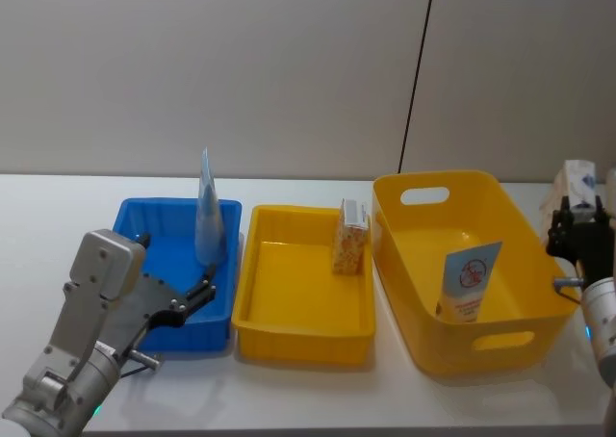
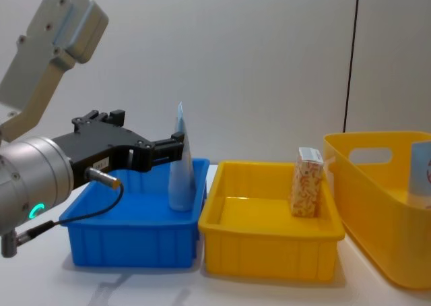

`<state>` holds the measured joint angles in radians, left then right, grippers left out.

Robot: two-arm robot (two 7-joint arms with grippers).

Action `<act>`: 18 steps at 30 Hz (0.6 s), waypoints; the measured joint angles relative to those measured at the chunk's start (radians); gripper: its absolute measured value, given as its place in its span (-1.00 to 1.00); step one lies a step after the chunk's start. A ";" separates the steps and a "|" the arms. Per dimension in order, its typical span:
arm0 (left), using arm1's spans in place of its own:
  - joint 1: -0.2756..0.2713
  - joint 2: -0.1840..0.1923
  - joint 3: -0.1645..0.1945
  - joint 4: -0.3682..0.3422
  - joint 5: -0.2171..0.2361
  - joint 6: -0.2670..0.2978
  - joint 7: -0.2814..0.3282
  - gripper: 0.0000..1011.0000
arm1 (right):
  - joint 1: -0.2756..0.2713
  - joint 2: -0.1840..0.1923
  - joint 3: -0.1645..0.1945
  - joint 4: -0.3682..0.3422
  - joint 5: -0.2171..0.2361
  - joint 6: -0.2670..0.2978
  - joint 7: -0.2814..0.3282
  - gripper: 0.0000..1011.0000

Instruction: Bimanual collaborative sorting of washing and personal care products

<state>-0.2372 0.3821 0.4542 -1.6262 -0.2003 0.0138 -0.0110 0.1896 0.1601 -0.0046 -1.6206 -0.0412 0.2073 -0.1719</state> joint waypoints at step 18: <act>0.000 0.000 0.000 0.000 0.000 0.000 0.000 0.98 | 0.000 -0.010 0.000 0.035 0.005 0.042 0.041 -0.41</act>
<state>-0.2372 0.3821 0.4542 -1.6262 -0.2003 0.0138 -0.0109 0.1895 0.1503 -0.0042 -1.5857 -0.0359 0.2489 -0.1307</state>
